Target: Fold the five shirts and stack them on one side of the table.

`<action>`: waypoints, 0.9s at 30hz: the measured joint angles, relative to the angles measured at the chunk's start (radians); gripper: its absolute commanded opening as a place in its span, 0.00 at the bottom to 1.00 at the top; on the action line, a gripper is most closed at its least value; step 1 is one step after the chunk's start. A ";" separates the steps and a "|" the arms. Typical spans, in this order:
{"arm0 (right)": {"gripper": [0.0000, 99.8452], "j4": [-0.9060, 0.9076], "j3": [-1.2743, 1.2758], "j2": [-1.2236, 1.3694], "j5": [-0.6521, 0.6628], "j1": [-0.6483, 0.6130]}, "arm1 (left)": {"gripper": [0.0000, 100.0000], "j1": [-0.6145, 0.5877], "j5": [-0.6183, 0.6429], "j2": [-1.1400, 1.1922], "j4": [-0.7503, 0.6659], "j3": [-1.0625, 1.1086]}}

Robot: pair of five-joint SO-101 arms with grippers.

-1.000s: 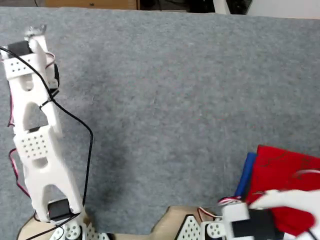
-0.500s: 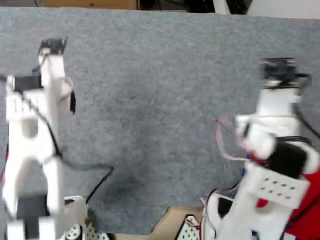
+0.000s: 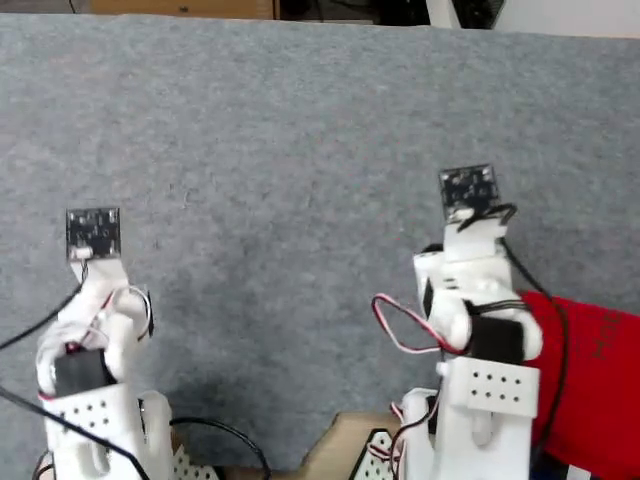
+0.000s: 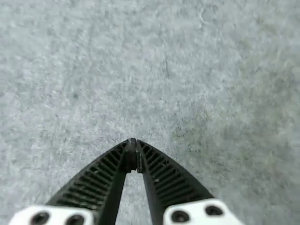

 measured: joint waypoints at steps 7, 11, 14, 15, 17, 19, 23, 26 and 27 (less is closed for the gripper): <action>0.00 -0.117 0.215 -0.066 0.000 -0.052 | 0.02 -0.003 0.000 -0.256 0.037 0.236; 0.00 -0.155 0.339 -0.140 0.000 -0.077 | 0.02 -0.005 0.000 -0.288 0.066 0.321; 0.00 -0.172 0.436 -0.222 0.000 -0.077 | 0.02 -0.005 0.000 -0.288 0.069 0.322; 0.00 -0.175 0.468 -0.256 0.000 -0.077 | 0.02 -0.012 0.000 -0.288 0.069 0.322; 0.00 -0.172 0.523 -0.331 0.000 -0.077 | 0.02 -0.029 0.000 -0.288 0.069 0.322; 0.00 -0.140 0.534 -0.402 0.000 -0.077 | 0.02 -0.044 0.000 -0.288 0.069 0.322; 0.00 -0.006 0.537 -0.534 0.002 -0.077 | 0.02 -0.075 0.000 -0.290 0.069 0.322; 0.00 0.137 0.537 -0.606 0.002 -0.077 | 0.02 -0.083 0.000 -0.290 0.069 0.322; 0.00 0.193 0.537 -0.626 0.002 -0.077 | 0.02 -0.083 0.000 -0.290 0.069 0.322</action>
